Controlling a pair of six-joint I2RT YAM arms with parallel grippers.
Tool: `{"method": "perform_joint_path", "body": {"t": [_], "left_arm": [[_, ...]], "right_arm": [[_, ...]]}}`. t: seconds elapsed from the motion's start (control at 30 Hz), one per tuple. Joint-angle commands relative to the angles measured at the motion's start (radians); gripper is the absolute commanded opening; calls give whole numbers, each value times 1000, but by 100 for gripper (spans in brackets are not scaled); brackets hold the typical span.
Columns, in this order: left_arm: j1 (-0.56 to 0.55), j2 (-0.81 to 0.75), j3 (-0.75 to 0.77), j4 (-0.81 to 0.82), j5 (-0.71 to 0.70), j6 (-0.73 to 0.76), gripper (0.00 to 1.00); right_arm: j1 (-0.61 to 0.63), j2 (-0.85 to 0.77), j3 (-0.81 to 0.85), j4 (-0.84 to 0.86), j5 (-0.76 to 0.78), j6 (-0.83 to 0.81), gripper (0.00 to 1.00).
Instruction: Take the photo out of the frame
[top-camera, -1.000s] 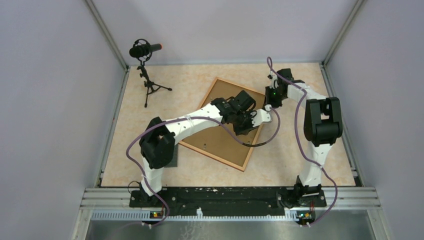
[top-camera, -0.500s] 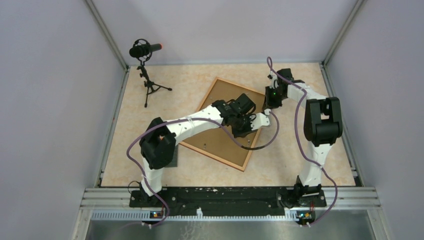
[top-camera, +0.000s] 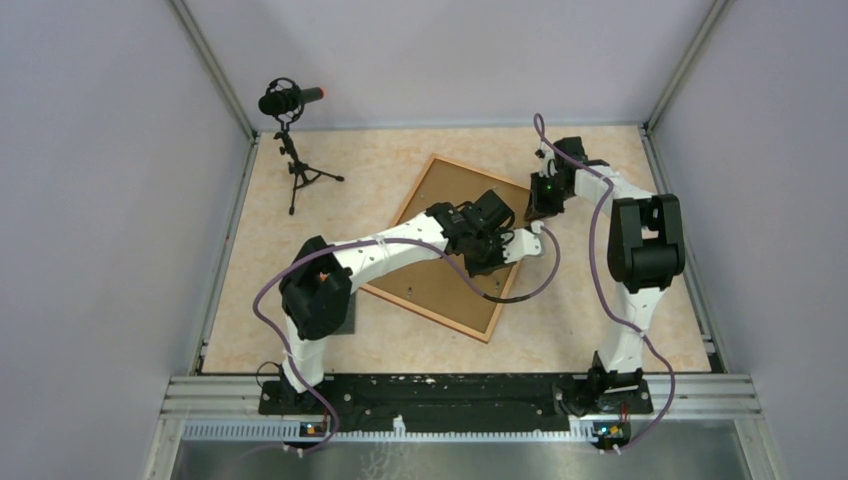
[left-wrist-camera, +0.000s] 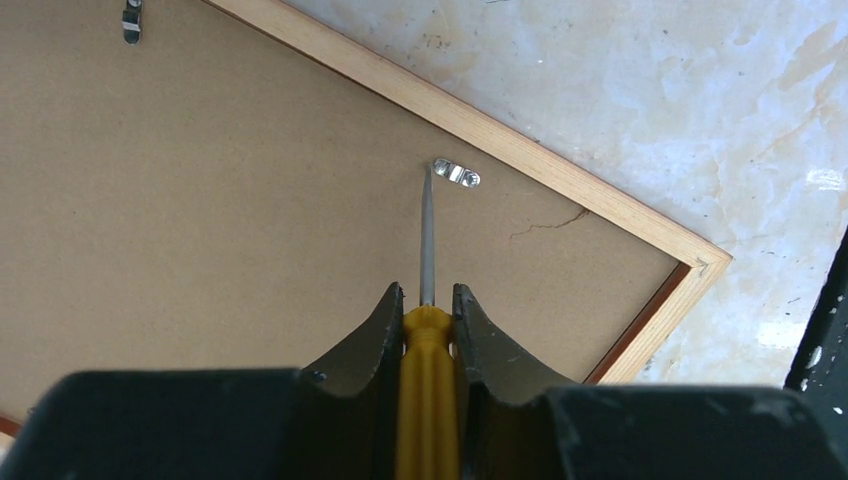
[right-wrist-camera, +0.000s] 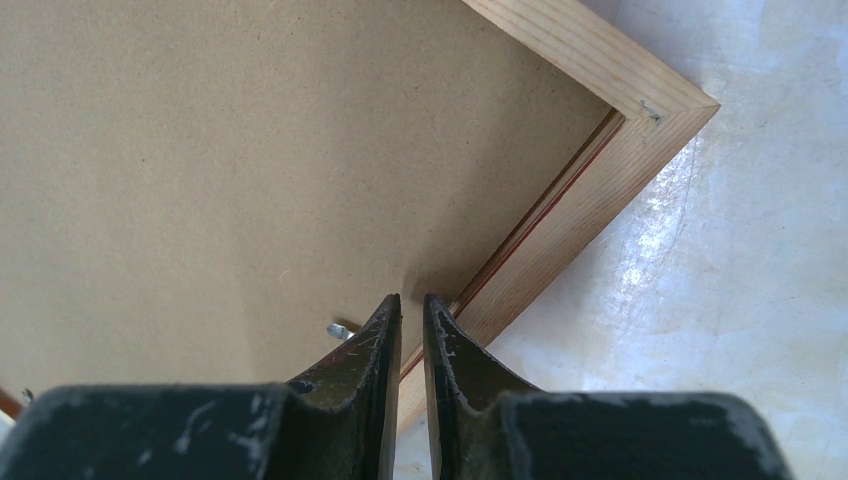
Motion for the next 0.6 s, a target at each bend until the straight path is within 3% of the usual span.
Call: {"method": "perform_joint_path", "body": {"t": [0.0,0.57], "left_arm": [[9,-52,-15,-56,-59,31,0],[-4,-30,65,-14,11,-18,0]], "right_arm": [[-10,23,35,-30,51,-25,14],[-10,17,27,-32,51,-25,15]]}}
